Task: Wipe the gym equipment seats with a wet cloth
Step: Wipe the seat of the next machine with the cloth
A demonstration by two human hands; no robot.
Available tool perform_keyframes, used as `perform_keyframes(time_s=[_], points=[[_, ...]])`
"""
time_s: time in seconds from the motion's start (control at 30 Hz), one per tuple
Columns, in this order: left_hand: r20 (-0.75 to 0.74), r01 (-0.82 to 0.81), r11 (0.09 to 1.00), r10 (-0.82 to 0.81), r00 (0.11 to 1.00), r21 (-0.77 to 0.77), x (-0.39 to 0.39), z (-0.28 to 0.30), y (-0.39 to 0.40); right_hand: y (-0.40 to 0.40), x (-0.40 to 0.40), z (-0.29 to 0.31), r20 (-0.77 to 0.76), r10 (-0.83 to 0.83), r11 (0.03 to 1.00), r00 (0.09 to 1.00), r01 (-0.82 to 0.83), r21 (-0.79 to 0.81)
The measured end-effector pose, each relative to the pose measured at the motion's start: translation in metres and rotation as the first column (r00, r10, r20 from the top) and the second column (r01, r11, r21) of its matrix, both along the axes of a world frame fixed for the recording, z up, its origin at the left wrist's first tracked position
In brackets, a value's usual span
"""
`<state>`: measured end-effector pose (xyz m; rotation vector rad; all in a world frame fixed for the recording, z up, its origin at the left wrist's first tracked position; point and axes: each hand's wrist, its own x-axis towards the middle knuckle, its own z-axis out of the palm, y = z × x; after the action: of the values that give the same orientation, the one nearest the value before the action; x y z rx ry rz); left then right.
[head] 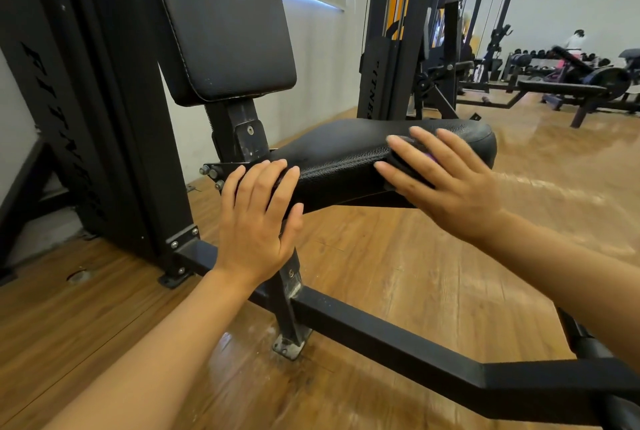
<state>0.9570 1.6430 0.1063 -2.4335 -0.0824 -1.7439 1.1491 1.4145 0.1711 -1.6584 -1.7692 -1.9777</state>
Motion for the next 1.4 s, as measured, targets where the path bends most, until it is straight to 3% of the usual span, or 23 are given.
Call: perform_keyframes(time_s=[0.13,0.23,0.43,0.53,0.73,0.83,0.97,1.07,1.17,1.23,1.4], points=[[-0.009,-0.017,0.999,0.017,1.0,0.028,-0.002,0.003,0.001,0.054,-0.033,-0.002,-0.106,0.1,0.992,0.989,-0.108,-0.067],[-0.021,-0.021,1.0,0.022,1.0,0.015,-0.004,0.003,-0.001,0.06,-0.035,-0.002,-0.1,0.11,0.984,0.989,-0.122,-0.128],[-0.009,-0.047,0.997,0.047,0.999,-0.053,-0.006,0.008,-0.009,-0.012,0.015,0.006,0.078,-0.025,0.986,0.997,0.038,-0.162],[-0.016,-0.097,0.994,0.096,0.995,-0.058,-0.003,0.012,-0.017,-0.055,0.039,0.012,0.061,-0.058,0.98,0.996,0.068,-0.186],[-0.061,-0.198,0.979,0.195,0.979,-0.049,-0.002,0.015,-0.023,-0.054,0.041,0.008,-0.066,0.015,0.988,0.998,-0.025,-0.149],[-0.071,-0.217,0.974,0.213,0.974,-0.058,-0.003,0.016,-0.029,-0.023,0.022,0.009,-0.041,0.074,0.994,0.996,-0.077,-0.077],[-0.097,-0.259,0.962,0.251,0.963,-0.087,-0.002,0.018,-0.041,0.017,0.001,0.011,-0.063,0.079,0.982,0.995,-0.088,-0.168],[-0.114,-0.258,0.964,0.249,0.962,-0.071,0.004,0.025,-0.056,0.01,0.013,0.013,-0.025,0.12,0.966,0.992,-0.123,-0.227],[-0.119,-0.22,0.974,0.212,0.97,-0.06,0.019,0.037,-0.073,-0.016,0.034,0.013,0.037,0.2,0.966,0.979,-0.191,-0.177],[-0.133,-0.195,0.979,0.186,0.973,-0.061,0.031,0.043,-0.087,-0.036,0.054,0.012,-0.017,0.261,0.957,0.965,-0.261,-0.13],[-0.2,-0.149,0.986,0.132,0.971,-0.072,0.059,0.053,-0.115,-0.053,0.095,0.008,-0.35,0.406,0.862,0.844,-0.481,-0.159]])
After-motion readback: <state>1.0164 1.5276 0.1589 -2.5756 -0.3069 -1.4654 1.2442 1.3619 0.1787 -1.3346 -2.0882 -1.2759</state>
